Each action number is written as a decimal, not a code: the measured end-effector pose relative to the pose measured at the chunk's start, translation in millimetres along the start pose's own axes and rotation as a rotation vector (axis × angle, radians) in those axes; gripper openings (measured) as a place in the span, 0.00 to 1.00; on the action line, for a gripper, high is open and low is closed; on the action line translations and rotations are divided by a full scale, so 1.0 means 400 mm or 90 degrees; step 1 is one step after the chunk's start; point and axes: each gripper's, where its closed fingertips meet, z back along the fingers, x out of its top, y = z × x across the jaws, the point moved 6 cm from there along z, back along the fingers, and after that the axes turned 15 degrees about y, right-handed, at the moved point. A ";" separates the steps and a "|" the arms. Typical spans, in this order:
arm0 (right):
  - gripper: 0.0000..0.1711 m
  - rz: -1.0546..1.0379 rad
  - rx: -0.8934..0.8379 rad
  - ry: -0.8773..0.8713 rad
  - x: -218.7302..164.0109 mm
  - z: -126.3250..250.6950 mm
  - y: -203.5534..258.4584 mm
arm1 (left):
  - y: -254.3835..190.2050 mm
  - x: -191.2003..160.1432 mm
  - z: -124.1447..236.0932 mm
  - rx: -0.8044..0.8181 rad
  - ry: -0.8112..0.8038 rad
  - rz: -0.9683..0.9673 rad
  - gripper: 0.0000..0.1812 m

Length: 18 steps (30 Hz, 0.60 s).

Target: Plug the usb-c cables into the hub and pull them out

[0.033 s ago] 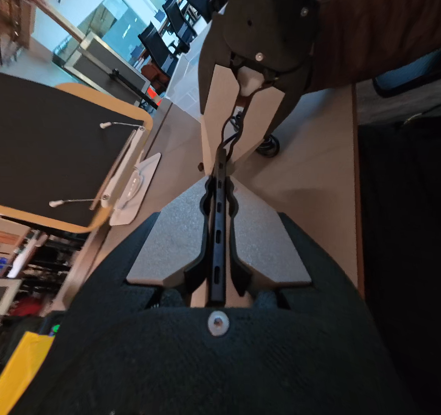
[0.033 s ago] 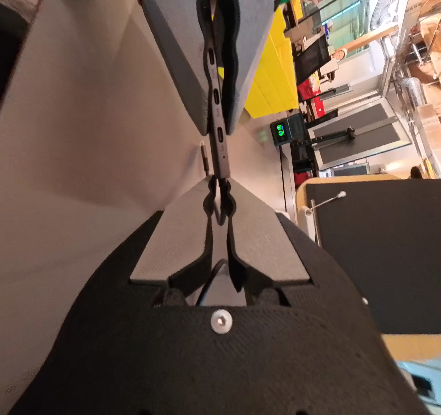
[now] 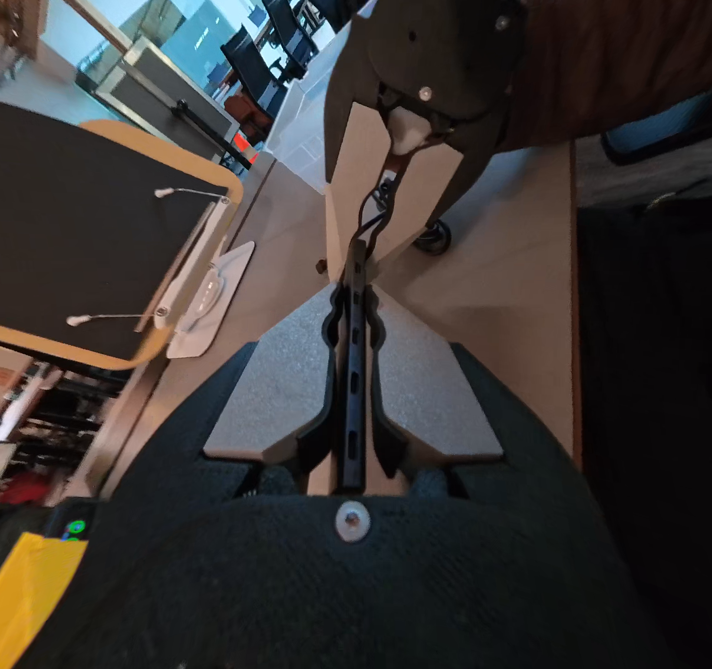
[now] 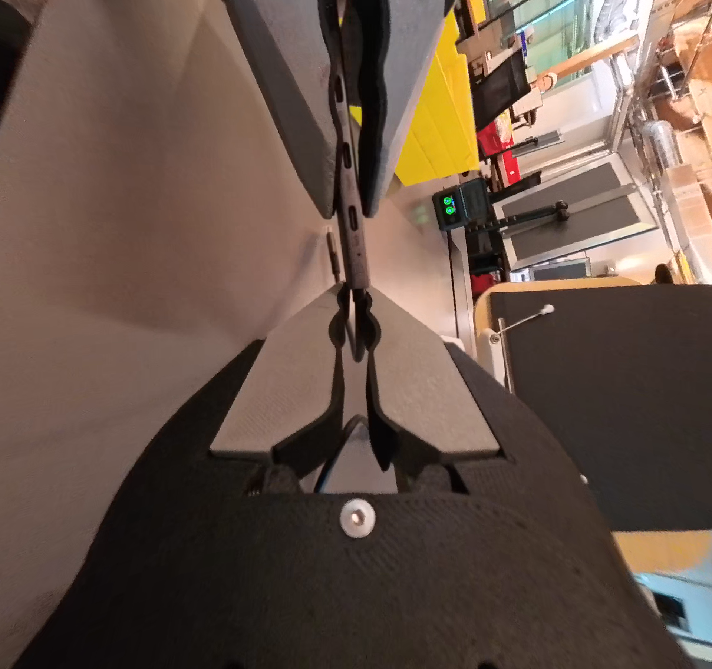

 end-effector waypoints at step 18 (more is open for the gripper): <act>0.00 -0.078 0.131 -0.149 -0.013 0.016 0.016 | 0.007 -0.010 0.040 -0.011 -0.022 -0.032 0.15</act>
